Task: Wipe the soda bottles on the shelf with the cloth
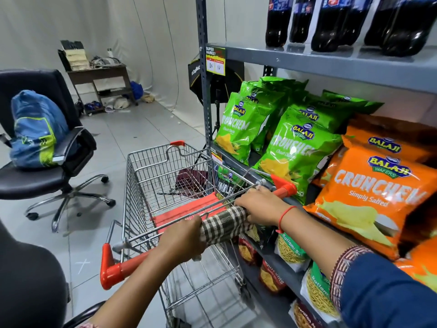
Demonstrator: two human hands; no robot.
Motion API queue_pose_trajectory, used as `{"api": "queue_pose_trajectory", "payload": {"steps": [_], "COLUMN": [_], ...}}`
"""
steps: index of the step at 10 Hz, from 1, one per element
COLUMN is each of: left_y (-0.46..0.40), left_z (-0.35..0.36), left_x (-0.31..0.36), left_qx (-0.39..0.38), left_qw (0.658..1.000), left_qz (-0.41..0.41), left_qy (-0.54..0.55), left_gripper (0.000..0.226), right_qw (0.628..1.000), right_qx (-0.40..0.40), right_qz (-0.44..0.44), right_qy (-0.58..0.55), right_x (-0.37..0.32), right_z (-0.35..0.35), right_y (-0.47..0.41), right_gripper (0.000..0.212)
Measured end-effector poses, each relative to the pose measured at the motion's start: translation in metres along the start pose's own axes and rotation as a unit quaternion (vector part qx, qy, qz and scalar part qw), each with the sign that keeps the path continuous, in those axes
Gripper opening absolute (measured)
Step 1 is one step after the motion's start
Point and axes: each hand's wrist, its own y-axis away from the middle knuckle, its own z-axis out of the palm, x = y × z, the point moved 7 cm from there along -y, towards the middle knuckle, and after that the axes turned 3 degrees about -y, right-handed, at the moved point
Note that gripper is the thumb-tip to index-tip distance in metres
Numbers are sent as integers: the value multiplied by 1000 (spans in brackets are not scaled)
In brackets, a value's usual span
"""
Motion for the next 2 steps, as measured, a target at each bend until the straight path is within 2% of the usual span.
{"api": "queue_pose_trajectory", "payload": {"steps": [1, 2], "left_y": [4, 3], "left_z": [-1, -12], "left_x": [3, 4], "left_qx": [-32, -55], "left_qw": [999, 997], "left_qz": [21, 53], "left_qy": [14, 8], "left_gripper": [34, 60], "right_qw": [1000, 997], "right_qx": [7, 13], "right_qz": [4, 21], "right_qy": [-3, -75], "right_x": [-2, 3], "right_z": [2, -5], "right_y": [3, 10], "right_gripper": [35, 55]}}
